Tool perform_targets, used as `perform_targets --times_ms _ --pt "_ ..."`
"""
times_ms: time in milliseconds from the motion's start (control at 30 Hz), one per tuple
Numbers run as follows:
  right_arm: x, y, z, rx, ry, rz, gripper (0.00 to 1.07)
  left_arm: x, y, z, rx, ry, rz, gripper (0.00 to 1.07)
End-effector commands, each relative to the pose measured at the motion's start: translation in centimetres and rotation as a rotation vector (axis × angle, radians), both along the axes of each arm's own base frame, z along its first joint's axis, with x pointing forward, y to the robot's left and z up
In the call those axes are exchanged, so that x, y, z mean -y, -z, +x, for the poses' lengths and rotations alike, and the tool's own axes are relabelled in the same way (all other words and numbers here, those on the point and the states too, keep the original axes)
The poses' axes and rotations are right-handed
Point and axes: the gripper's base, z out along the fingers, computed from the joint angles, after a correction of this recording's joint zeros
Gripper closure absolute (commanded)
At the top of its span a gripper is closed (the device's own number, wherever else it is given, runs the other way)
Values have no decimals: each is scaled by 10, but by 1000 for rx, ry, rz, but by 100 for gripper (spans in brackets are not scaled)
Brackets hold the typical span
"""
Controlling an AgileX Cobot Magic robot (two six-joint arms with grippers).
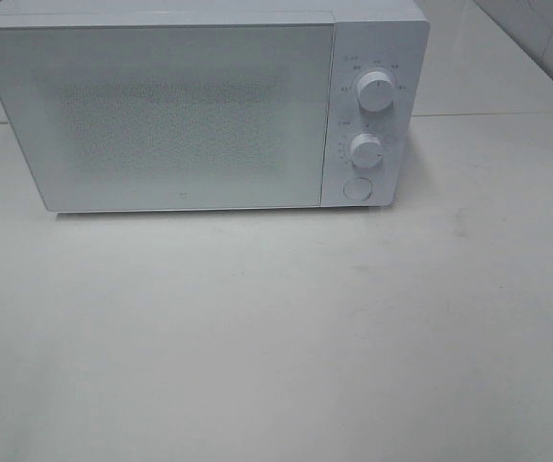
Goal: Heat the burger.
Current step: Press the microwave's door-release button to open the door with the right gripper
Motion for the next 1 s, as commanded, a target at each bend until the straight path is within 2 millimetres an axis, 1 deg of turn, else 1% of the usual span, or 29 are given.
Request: perform_targets --times_ms 33,67,133,167,233,267,300,433,500,600,667,1000 --pt "7 5 -11 31 48 -9 31 0 1 -3 22 -3 0 6" --pt "10 8 -18 61 79 -3 31 0 1 -3 22 -3 0 6" --pt "11 10 -21 72 92 0 31 0 1 -3 22 -3 0 6" --pt "14 14 -27 102 115 7 31 0 1 -3 22 -3 0 6" --pt "14 17 -29 113 122 10 31 0 1 -3 22 -3 0 6" --pt "16 20 -36 124 146 12 31 0 1 -3 22 -3 0 6" --pt "17 21 -41 155 167 19 31 0 1 -3 22 -3 0 6" --pt "18 20 -47 194 188 28 31 0 1 -3 22 -3 0 6" --pt "19 20 -54 237 208 36 31 0 1 -3 22 -3 0 6" --pt "19 20 -56 253 208 40 31 0 1 -3 22 -3 0 6" --pt "20 21 -63 302 208 52 31 0 1 -3 22 -3 0 6" --pt "20 21 -63 301 208 51 31 0 1 -3 21 -3 0 6"
